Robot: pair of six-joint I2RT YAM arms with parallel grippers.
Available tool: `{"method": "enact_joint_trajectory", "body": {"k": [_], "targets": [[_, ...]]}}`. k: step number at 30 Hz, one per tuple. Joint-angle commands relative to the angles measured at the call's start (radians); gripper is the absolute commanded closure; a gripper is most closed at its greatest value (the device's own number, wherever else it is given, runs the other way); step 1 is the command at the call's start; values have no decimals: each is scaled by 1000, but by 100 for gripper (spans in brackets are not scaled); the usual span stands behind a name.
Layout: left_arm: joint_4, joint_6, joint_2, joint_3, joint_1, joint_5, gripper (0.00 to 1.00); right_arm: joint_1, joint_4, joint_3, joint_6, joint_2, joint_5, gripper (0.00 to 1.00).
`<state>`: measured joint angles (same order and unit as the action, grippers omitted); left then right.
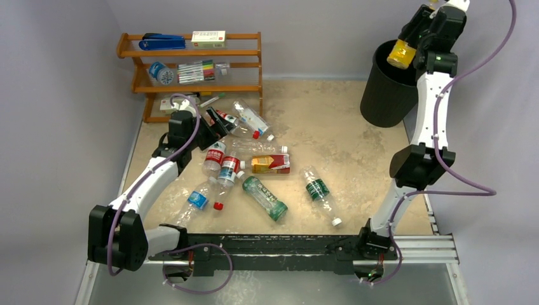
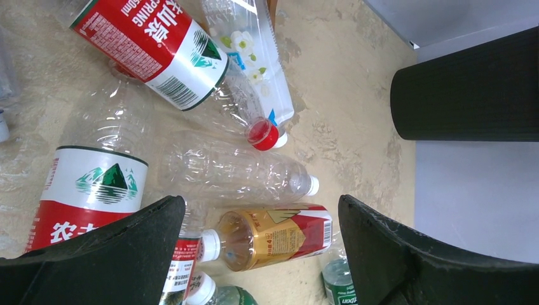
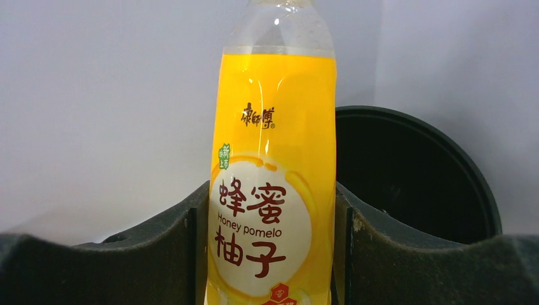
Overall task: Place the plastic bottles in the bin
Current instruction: Place the plastic bottle in the trash bin.
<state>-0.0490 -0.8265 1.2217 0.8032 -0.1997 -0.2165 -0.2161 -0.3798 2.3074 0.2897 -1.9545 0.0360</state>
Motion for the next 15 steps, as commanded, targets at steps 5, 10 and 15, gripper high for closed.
{"method": "enact_joint_trajectory", "body": {"k": [5,10,15], "targets": [[13,28,2,68,-7,-11,9,-31,114,53,59,-55,62,53],[9,37,2,69,-7,-12,9,-31,105,63,55,-108,71,38],[9,38,2,71,-7,-14,9,-31,101,51,45,-121,89,21]]}}
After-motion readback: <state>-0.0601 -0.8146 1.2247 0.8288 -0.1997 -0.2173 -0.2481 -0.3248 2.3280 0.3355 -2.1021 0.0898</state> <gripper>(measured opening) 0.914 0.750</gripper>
